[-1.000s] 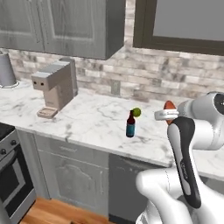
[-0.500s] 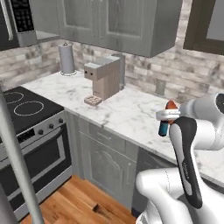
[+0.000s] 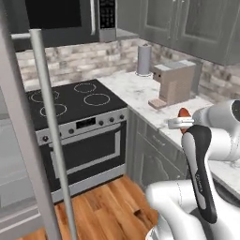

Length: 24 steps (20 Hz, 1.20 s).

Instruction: Place the beer on the top shelf of the fridge to keep it out of children's reach, and place the sweet potato and lime on lower shelves for easy access.

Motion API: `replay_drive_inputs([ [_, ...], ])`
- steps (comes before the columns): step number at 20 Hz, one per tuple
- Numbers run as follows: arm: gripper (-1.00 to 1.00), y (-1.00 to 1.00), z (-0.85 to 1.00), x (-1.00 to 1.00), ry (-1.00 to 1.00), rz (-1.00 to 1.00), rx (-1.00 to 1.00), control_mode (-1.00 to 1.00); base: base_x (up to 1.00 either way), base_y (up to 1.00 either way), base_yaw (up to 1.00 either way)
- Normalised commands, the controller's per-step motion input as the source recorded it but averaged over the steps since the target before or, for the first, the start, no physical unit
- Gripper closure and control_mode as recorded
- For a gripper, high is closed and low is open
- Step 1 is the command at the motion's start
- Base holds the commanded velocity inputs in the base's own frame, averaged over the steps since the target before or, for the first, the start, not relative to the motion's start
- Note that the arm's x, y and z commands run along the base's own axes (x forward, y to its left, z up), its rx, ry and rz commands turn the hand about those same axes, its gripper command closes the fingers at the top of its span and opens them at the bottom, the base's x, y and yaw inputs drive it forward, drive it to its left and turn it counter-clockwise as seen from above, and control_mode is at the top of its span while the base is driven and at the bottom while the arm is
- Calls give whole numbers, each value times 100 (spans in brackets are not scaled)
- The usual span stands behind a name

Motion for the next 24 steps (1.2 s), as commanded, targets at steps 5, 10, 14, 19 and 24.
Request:
replay_drive_inputs([
  [5, 100, 0, 0, 0, 0, 0, 0, 100, 3, 9, 61],
  [10, 100, 0, 0, 0, 0, 0, 0, 100, -15, 19, 56],
  [14, 100, 0, 0, 0, 0, 0, 0, 100, -33, 34, 53],
  [19, 100, 0, 0, 0, 0, 0, 0, 100, -50, 48, 50],
  [24, 100, 0, 0, 0, 0, 0, 0, 100, -57, 68, 43],
])
